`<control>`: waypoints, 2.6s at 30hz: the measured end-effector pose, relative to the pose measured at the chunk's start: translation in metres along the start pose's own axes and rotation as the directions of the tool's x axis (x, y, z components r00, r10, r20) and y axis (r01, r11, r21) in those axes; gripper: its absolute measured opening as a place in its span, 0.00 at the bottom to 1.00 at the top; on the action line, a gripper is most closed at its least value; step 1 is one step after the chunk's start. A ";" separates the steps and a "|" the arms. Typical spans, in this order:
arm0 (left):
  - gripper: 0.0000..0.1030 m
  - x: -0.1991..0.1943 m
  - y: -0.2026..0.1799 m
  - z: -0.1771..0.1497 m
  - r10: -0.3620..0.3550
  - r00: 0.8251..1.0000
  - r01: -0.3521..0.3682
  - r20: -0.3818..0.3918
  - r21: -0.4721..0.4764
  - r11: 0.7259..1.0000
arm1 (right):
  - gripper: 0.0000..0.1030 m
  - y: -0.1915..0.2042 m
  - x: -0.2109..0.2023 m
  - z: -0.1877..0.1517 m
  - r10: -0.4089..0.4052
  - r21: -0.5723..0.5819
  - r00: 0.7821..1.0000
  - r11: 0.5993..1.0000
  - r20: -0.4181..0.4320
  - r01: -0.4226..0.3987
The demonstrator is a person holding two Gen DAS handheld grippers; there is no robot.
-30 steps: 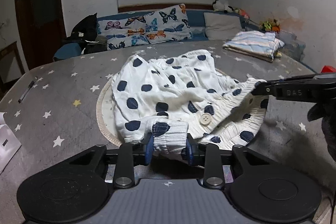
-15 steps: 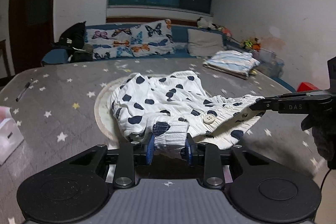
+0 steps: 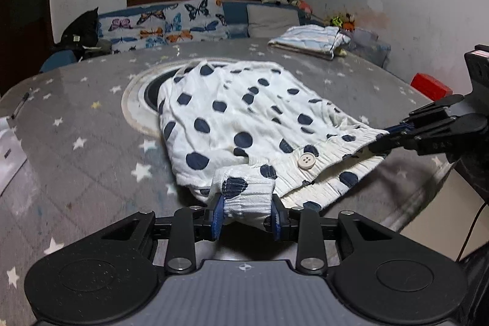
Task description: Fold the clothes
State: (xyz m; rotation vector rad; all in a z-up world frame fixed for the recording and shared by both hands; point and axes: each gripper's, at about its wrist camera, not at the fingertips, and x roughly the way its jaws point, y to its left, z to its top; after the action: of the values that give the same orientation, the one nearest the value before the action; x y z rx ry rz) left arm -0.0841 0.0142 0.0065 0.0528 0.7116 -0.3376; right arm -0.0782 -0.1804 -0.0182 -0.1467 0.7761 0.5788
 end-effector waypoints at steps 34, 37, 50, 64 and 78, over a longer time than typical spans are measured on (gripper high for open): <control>0.34 0.080 -0.039 0.061 -0.150 0.989 0.149 0.013 0.057 0.987 | 0.30 -0.019 0.039 0.054 0.039 -0.075 0.999 0.996 -0.028 -0.041; 0.34 0.085 -0.038 0.054 -0.163 0.986 0.163 -0.019 0.050 0.985 | 0.30 -0.032 0.043 0.070 0.018 -0.062 1.000 0.998 -0.013 -0.018; 0.43 0.086 -0.040 0.045 -0.185 0.982 0.186 -0.038 0.012 0.982 | 0.50 -0.090 0.097 0.155 -0.046 0.031 0.999 0.998 0.026 0.045; 0.61 0.086 -0.040 0.047 -0.229 0.972 0.229 -0.044 -0.009 0.973 | 0.62 -0.134 0.202 0.194 -0.066 0.093 0.995 0.993 -0.077 0.073; 0.65 0.087 -0.040 0.049 -0.230 0.972 0.230 -0.049 -0.003 0.973 | 0.09 -0.124 0.185 0.192 -0.026 0.102 1.000 0.994 -0.014 0.028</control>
State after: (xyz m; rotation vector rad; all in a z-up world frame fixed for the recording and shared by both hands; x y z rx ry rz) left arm -0.0042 -0.0564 -0.0101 -0.0195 0.7678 -0.5614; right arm 0.2126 -0.1393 -0.0209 -0.0669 0.8131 0.5119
